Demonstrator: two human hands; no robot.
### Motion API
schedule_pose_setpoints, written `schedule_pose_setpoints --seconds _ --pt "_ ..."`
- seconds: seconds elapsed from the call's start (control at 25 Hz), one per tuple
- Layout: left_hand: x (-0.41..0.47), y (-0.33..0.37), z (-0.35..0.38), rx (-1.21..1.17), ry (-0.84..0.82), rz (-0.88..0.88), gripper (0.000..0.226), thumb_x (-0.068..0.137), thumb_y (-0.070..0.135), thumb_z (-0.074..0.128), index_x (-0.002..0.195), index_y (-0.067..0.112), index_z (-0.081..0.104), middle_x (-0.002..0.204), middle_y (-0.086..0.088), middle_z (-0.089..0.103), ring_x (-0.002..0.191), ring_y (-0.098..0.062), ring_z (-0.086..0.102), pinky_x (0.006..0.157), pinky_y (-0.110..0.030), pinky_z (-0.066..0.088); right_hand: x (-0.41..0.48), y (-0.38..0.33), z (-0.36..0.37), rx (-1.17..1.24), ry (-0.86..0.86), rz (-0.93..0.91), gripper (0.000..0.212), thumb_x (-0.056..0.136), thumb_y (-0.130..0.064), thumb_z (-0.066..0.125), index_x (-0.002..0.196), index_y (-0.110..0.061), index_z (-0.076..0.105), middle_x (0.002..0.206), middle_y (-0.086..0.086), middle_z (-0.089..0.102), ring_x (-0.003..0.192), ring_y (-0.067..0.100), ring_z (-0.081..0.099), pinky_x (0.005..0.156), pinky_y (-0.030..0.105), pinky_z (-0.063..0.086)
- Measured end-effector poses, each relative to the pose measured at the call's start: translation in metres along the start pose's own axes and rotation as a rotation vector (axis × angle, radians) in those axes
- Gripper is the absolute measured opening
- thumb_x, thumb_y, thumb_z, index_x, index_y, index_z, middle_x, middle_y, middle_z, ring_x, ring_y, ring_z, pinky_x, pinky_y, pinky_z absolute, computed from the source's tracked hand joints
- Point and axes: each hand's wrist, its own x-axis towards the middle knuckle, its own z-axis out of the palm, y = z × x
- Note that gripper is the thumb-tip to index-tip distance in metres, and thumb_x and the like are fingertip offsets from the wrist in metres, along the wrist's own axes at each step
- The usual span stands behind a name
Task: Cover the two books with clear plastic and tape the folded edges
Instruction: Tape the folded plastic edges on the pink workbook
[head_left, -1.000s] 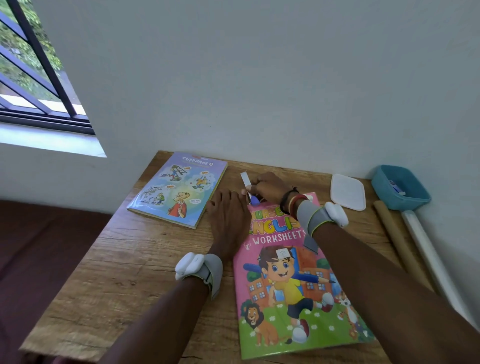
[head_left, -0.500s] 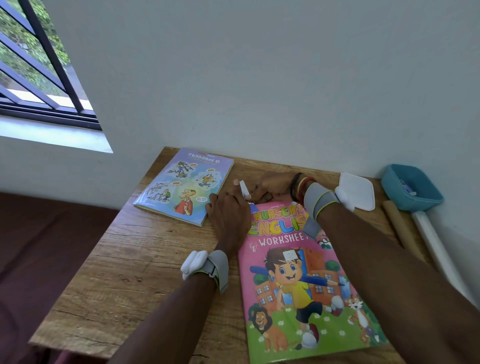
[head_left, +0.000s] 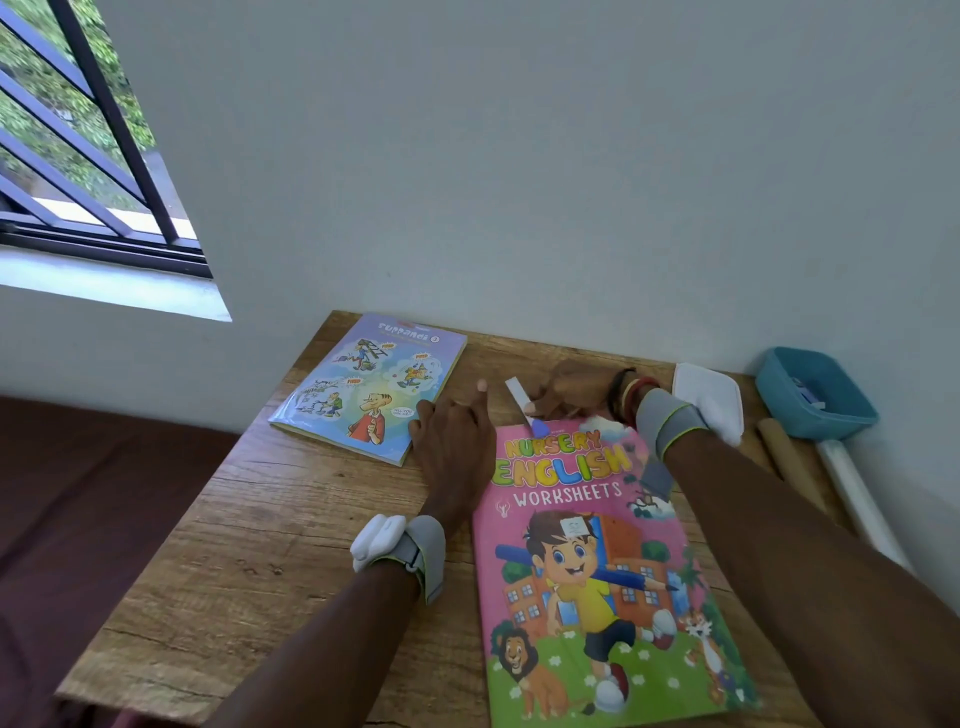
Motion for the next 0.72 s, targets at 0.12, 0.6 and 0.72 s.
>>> schedule_pose_setpoints --seconds 0.12,0.6,0.72 --pt "0.002 0.002 0.003 0.106 -0.008 0.176 0.054 0.102 0.049 0.034 0.079 0.016 0.069 0.087 -0.002 0.065 0.092 -0.023 0.051 0.078 -0.039 0.039 -0.005 0.024 -0.013 0.09 0.053 0.033 0.029 0.088 -0.022 0.067 0.096 0.005 0.067 0.09 0.01 0.069 0.074 0.016 0.059 0.07 0.024 0.047" --pt "0.011 0.031 0.015 -0.164 -0.389 0.387 0.025 0.093 0.037 0.054 0.089 0.017 0.068 0.083 -0.004 0.072 0.078 -0.026 0.065 0.069 -0.038 0.052 -0.017 0.048 -0.003 0.498 0.329 -0.061 0.016 0.087 -0.007 0.066 0.095 0.007 0.069 0.087 0.018 0.069 0.07 0.022 0.063 0.066 0.028 0.054" --pt "0.013 0.038 0.016 -0.117 -0.375 0.458 0.041 0.094 0.051 0.052 0.08 0.016 0.069 0.071 -0.001 0.069 0.064 -0.017 0.061 0.06 -0.03 0.049 -0.027 0.071 -0.016 0.8 0.587 -0.011 0.01 0.088 -0.006 0.064 0.078 -0.003 0.066 0.069 0.008 0.066 0.061 0.018 0.06 0.051 0.019 0.048"
